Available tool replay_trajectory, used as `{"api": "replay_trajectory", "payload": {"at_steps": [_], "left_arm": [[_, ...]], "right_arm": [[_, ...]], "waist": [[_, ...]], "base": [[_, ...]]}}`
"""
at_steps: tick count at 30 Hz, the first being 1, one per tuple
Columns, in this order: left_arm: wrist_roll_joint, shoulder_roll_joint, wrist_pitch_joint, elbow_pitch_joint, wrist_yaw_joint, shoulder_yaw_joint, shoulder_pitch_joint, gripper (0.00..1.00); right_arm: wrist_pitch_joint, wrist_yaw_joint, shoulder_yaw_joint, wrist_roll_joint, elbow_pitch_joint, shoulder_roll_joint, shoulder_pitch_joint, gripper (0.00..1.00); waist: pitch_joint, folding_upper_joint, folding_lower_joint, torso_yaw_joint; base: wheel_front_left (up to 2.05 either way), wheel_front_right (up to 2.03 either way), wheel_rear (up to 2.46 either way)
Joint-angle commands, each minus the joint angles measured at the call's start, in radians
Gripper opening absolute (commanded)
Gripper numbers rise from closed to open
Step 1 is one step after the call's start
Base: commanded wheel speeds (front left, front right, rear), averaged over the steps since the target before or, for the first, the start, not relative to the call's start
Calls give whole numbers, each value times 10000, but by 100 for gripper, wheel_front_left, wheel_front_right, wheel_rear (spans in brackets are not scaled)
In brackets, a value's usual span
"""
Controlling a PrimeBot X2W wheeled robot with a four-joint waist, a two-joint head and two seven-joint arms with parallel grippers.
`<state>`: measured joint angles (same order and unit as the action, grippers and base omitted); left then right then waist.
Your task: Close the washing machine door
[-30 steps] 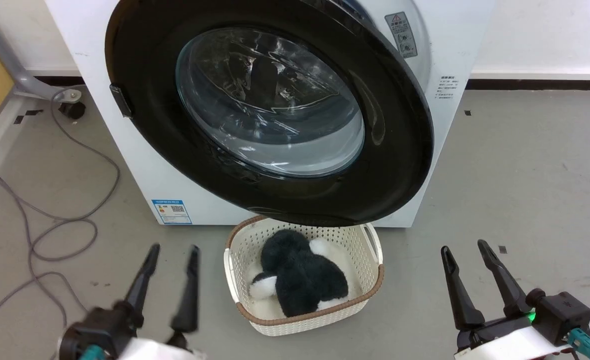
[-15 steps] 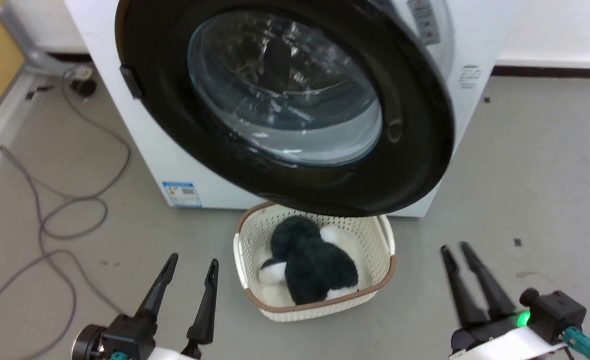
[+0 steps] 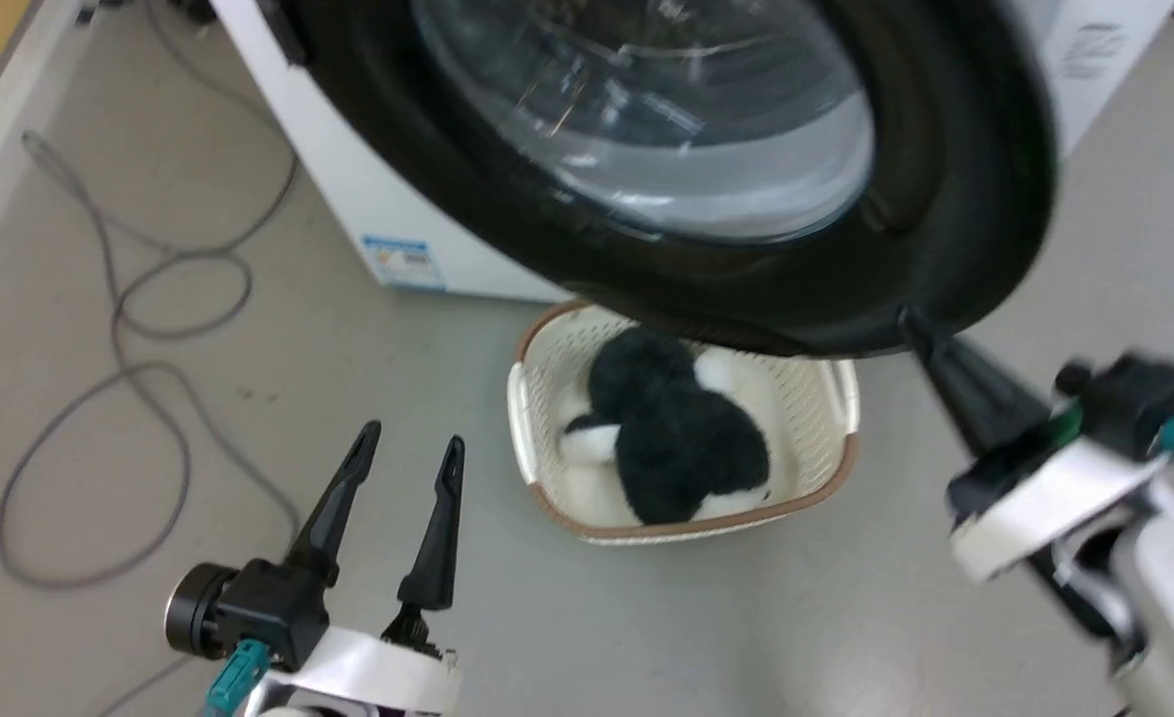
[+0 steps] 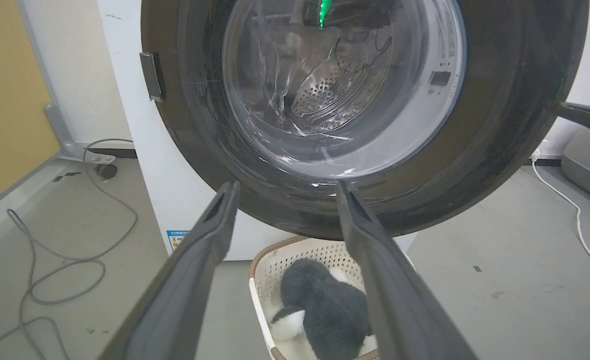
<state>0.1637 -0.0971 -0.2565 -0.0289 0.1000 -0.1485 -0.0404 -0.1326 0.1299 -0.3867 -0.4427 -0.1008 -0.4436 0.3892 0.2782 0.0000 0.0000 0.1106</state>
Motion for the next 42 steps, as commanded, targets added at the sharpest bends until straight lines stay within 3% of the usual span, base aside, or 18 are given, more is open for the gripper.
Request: {"api": "replay_trajectory", "payload": {"at_steps": [1,9,17,31,42], "left_arm": [[-97,54,-53,-51,50,3,-171,100],[-189,302,-53,-255,122,-9,-488,100],[-308,412,-53,-375,164,-71,-733,100],[-360,463,-53,-245,157,-177,-946,100],[-282,467,-53,-88,96,-19,-703,100]], "right_arm": [[61,8,-78,-155,-116,-182,319,0],[500,8,-380,-1527,-1441,-1324,2346,0],[831,8,-385,-2428,-3054,-1899,4231,0],[773,8,-167,-2858,-5485,-1825,6369,0],[-85,8,-660,-3236,-5664,-1477,5462,0]], "waist": [[296,0,0,284],[913,0,0,750],[1449,0,0,1098],[1681,0,0,1342],[722,0,0,905]], "base": [[0,0,0],[0,0,0],[0,0,0],[0,0,0],[0,0,0]]}}
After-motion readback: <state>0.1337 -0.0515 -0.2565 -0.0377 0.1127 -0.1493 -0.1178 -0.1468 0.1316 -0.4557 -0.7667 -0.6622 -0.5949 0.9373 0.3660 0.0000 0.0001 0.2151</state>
